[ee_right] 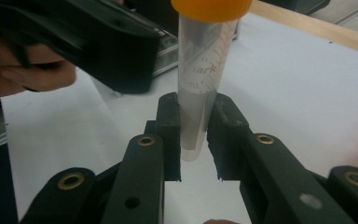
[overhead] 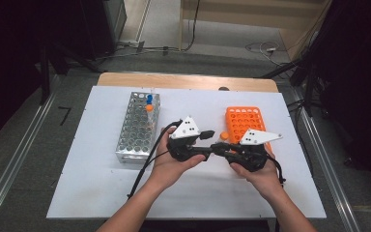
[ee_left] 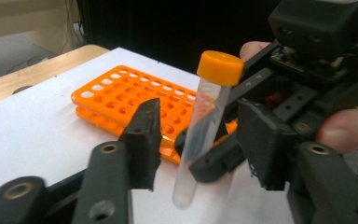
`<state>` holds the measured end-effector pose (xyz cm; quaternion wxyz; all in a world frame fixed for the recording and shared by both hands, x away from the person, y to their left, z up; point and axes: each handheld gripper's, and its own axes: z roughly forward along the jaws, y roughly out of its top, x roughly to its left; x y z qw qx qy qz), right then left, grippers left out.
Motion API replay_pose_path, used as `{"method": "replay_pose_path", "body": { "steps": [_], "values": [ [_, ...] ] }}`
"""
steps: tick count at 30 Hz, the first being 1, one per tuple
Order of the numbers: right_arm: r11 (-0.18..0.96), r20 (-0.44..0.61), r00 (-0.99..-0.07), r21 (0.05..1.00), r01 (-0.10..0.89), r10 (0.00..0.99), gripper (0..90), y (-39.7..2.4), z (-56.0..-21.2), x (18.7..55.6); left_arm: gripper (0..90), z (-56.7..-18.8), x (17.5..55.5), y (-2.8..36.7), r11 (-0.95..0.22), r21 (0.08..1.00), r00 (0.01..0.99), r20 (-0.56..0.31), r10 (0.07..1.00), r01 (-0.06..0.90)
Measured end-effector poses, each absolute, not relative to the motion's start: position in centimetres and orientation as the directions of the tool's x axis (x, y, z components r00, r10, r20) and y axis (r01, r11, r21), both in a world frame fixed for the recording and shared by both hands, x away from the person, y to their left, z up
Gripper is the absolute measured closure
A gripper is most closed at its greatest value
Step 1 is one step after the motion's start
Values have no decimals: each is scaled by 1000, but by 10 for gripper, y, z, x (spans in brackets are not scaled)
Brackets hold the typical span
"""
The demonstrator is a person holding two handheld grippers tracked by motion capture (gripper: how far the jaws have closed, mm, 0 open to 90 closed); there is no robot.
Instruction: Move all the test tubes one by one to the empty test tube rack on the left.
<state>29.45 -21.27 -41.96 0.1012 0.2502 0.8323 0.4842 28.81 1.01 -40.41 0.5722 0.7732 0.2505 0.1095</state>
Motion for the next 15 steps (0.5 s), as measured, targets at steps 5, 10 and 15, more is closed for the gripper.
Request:
{"method": "replay_pose_path", "body": {
  "steps": [5,10,15],
  "values": [
    [428,72,-871,849,309,485,729,-204,-421,291,690,-407,288,7,-227,940,869,-121,479,256],
    [426,77,-875,851,308,478,728,-203,-421,289,747,-406,286,10,-228,946,864,-91,496,230],
    [406,79,-871,862,304,484,693,-206,-420,287,750,-404,285,17,-211,954,860,-82,503,215]
  ]
}}
